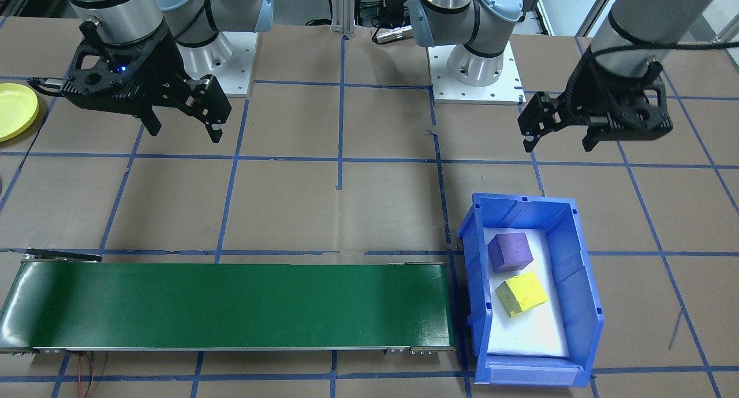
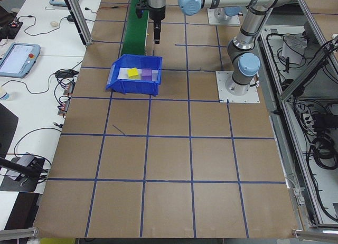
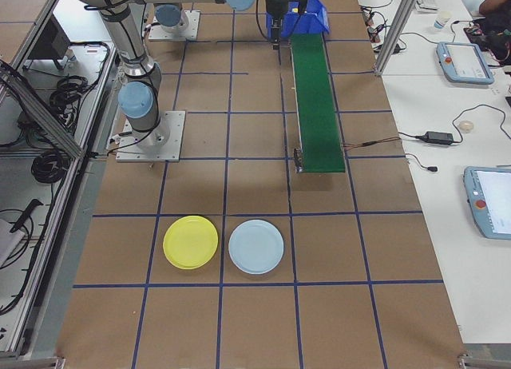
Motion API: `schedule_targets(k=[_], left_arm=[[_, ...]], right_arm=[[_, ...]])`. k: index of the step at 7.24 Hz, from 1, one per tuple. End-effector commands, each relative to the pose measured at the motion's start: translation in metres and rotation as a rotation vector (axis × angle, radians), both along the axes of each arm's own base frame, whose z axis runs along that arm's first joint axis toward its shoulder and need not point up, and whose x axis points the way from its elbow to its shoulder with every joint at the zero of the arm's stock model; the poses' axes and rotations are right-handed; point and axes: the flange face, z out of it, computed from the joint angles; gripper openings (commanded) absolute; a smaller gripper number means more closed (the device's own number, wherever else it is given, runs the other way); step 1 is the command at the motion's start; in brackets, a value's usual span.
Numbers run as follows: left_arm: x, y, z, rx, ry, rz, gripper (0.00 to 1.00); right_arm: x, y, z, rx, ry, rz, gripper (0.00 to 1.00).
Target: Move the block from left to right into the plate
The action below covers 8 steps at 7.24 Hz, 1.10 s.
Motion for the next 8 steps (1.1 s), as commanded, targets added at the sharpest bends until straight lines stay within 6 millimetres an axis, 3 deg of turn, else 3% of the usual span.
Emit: schedule_targets(k=[1, 3, 6, 8], left_arm=[[0.012, -0.052, -0.065, -0.031, 0.018, -0.017, 1.0], [0.016, -0.065, -0.123, 0.05, 0.028, -0.054, 1.0], [0.02, -0.072, -0.166, 0.054, 0.021, -0.061, 1.0], [0.024, -0.079, -0.206, 0.08, 0.027, -0.056, 0.99]], right_arm=[[-0.001, 0.0, 0.0, 0.0, 0.001, -0.002, 1.0], [0.001, 0.0, 0.0, 0.0, 0.0, 0.001, 1.0], [-0.001, -0.001, -0.002, 0.004, 0.001, -0.003, 1.0], [-0.002, 0.0, -0.001, 0.003, 0.001, -0.003, 1.0]])
